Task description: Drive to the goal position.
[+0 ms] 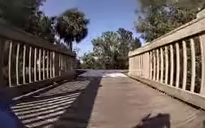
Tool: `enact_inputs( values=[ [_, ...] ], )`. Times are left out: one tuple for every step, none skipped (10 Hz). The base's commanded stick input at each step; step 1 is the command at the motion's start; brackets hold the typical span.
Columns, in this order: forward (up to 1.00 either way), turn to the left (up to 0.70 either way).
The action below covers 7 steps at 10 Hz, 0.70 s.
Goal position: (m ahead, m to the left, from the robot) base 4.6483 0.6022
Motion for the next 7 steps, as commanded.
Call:
enact_inputs(
  values=[
    [0.50, 0.00],
    [0.50, 0.00],
    [0.50, 0.00],
    [0.50, 0.00],
    [0.50, 0.00],
    [0.50, 0.00],
    [0.50, 0.00]
  ],
)
